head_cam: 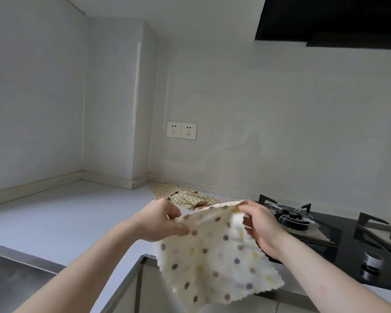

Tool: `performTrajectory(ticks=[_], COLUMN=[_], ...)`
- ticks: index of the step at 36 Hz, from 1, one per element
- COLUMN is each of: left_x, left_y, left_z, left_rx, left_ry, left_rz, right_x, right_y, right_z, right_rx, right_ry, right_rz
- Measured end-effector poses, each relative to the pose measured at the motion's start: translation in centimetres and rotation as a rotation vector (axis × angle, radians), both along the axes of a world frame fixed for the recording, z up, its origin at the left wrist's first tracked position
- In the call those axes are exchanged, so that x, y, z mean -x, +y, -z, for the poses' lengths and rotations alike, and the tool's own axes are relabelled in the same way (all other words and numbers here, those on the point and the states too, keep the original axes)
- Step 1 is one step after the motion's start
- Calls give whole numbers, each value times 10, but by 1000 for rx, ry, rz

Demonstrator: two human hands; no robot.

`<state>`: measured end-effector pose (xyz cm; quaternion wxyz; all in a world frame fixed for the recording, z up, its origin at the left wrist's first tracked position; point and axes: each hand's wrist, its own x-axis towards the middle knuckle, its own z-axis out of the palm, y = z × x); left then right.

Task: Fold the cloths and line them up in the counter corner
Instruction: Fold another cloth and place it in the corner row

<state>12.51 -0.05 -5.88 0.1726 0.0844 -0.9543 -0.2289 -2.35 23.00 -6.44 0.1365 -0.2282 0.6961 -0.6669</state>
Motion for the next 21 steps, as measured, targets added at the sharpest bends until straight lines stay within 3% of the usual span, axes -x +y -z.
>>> performTrajectory(ticks=[7, 16, 21], left_x=[0, 15, 17], left_y=[-4, -11, -19], left_z=[-3, 23, 28], left_rx=[-365, -448, -619], left_ry=[186, 367, 390], left_rz=[-88, -249, -240], right_x=[10, 33, 44], right_y=[8, -6, -20], right_z=[-11, 3, 9], right_rx=[22, -100, -50], right_ry=[29, 140, 43], right_rz=[134, 285, 264])
